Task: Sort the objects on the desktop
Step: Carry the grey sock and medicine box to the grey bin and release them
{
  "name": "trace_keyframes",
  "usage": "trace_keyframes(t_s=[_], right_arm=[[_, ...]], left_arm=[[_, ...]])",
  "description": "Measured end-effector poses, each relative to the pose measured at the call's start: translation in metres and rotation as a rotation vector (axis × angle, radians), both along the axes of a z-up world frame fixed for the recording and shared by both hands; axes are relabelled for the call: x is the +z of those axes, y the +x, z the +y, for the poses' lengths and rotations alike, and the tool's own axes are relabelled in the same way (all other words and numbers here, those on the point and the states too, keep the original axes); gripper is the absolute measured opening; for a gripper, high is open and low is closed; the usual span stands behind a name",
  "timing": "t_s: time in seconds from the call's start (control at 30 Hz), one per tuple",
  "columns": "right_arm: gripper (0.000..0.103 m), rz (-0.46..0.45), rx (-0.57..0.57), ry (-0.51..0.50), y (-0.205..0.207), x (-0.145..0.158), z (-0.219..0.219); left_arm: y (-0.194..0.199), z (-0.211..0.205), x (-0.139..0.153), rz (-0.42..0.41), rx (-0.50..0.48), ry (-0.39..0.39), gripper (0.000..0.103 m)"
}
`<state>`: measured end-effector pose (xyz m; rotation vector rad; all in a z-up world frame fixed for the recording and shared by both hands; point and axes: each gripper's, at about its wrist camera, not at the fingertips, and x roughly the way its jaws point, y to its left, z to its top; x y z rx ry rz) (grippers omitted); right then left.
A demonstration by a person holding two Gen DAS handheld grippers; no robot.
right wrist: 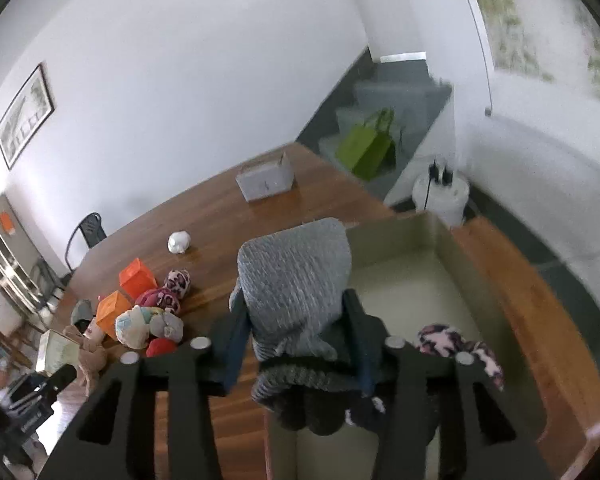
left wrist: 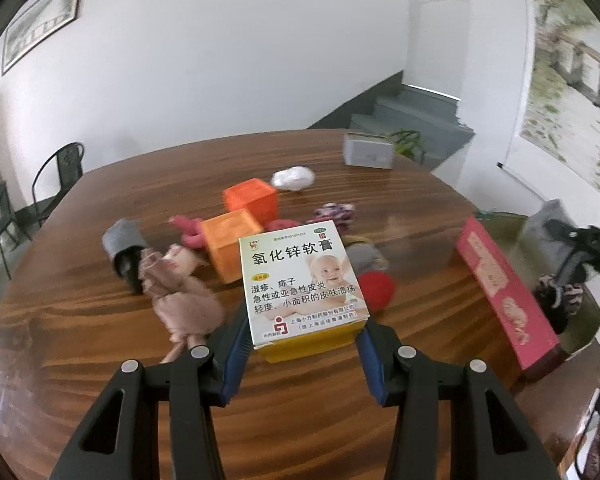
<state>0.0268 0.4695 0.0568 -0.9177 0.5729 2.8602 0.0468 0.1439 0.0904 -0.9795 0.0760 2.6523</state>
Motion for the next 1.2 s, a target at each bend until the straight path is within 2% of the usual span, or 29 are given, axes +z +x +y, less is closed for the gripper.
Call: trace_keyframes(t_s=[0.1,0.33,0.5,0.97,1.2], right_arm=[[0.054,0.007,0.015,-0.037,0.001,-0.009,0.008],[0.059,0.076,-0.013,-0.07,0.028,-0.007,0.035],[0.069,0.106,-0.061,-0.078,0.048,-0.005,0.056],[0.071,0.128,-0.182,-0.133,0.082,-0.015,0.103],[0.072,0.124,-0.199,-0.149,0.086,-0.021,0.114]], left_arm=[[0.003,0.019,0.005,0.001,-0.038,-0.002,0.05],[0.009,0.071,0.01,-0.02,-0.149,-0.002,0.05],[0.017,0.104,0.015,-0.018,-0.224,0.001,0.05],[0.032,0.201,0.024,-0.031,-0.449,0.016,0.05],[0.041,0.231,0.009,-0.072,-0.539,-0.005,0.051]])
